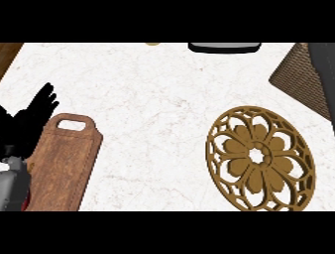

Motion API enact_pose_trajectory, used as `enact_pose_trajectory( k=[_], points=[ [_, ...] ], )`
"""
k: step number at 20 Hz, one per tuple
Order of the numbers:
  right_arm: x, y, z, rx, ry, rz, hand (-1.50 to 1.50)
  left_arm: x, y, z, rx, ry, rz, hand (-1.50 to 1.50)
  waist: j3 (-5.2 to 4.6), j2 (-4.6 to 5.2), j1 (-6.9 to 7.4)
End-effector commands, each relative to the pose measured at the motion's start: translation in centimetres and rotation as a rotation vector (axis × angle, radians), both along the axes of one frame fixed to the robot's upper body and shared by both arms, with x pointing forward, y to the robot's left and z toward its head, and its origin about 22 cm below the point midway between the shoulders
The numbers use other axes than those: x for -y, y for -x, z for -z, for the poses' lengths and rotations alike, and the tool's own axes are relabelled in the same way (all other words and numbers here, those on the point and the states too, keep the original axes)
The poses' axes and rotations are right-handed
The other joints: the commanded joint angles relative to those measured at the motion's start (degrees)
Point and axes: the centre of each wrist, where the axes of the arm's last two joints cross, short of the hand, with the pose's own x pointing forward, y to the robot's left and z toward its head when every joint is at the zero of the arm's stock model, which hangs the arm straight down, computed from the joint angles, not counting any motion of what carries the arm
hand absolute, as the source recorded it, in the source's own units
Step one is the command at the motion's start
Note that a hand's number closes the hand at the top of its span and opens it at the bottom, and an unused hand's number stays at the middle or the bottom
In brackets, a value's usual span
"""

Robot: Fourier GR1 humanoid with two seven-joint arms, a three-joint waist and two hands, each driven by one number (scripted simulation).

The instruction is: Pick the lemon from the placemat and place it in the basket

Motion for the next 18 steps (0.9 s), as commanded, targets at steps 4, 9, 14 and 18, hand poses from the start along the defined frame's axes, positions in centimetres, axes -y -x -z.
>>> enact_pose_trajectory(
  k=[4, 9, 14, 18],
  points=[
    [6.3, 0.2, 3.2, -0.034, 0.032, 0.023, 1.50, 0.3, -0.2, -0.1, -0.007, -0.019, -0.008, 0.00, 0.01, -0.08, -0.22],
    [7.6, -0.1, 6.8, 0.026, -0.047, 0.017, 1.50, -0.3, -0.1, -0.7, 0.004, 0.005, 0.005, 0.00, 0.03, 0.07, 0.27],
    [12.2, 0.9, 9.2, 0.017, -0.029, 0.034, 1.50, 0.1, 0.3, 0.2, 0.011, -0.018, -0.004, 0.00, 0.03, 0.08, 0.17],
    [14.3, 0.6, 8.6, 0.091, -0.116, 0.231, -1.50, 0.9, -0.5, -1.4, 0.018, 0.003, 0.025, 0.00, 0.07, 0.35, 1.02]
  ],
)
